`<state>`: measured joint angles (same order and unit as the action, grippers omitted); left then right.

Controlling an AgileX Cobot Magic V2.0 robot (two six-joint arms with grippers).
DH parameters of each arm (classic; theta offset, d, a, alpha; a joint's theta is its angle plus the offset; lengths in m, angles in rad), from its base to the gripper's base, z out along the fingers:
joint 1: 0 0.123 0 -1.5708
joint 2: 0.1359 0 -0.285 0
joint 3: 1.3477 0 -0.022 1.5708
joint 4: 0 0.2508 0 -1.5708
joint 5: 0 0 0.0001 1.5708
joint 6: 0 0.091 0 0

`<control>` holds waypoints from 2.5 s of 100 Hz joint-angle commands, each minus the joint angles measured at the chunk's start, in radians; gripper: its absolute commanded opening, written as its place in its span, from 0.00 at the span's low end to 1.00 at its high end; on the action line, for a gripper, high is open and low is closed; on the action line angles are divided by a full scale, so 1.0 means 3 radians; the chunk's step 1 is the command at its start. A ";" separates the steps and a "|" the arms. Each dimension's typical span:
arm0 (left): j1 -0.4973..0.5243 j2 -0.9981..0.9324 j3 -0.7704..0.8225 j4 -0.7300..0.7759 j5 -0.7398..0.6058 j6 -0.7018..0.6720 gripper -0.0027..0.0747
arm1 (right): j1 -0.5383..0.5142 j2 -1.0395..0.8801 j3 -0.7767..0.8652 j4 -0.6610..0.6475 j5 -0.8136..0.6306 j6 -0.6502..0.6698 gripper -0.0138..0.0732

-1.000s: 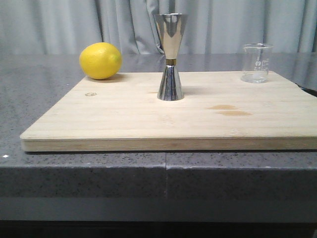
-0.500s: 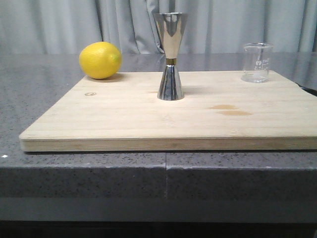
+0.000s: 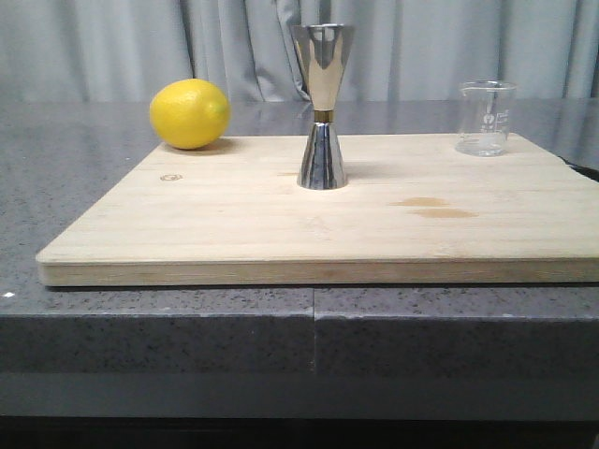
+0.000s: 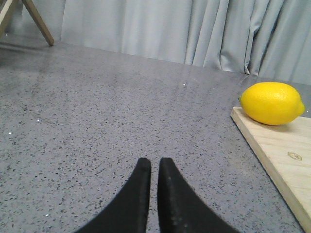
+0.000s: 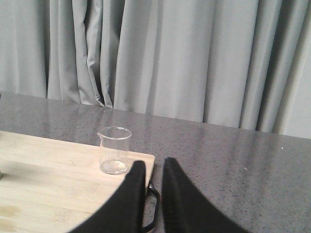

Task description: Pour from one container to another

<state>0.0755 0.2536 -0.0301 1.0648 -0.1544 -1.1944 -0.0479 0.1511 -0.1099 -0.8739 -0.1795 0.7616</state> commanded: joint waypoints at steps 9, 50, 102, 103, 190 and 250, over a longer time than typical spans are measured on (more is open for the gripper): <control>-0.0016 0.0025 -0.0092 -0.0070 -0.0223 -0.0041 0.01 | 0.0000 0.0020 -0.0090 0.0033 -0.0164 -0.0006 0.08; -0.0016 0.0025 -0.0087 -0.0071 -0.0335 -0.0041 0.01 | 0.0000 0.0020 -0.0090 0.0033 -0.0216 -0.0006 0.08; -0.0167 0.0025 -0.0011 -0.0063 -0.0325 -0.0041 0.01 | 0.0000 0.0020 -0.0090 0.0033 -0.0216 -0.0006 0.08; -0.0175 0.0025 -0.0007 -0.0063 -0.0325 -0.0041 0.01 | 0.0000 0.0020 -0.0090 0.0033 -0.0216 -0.0006 0.08; -0.0531 -0.0746 0.0187 -0.3581 0.0276 0.3660 0.01 | 0.0000 0.0020 -0.0090 0.0033 -0.0216 -0.0006 0.08; -0.0433 -0.0941 0.0187 -0.3549 0.0454 0.3751 0.01 | 0.0000 0.0020 -0.0090 0.0033 -0.0216 -0.0006 0.08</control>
<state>-0.0560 -0.0061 0.0026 0.0000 0.0438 -0.0746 -0.0479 0.1472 -0.1099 -0.8739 -0.1954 0.7621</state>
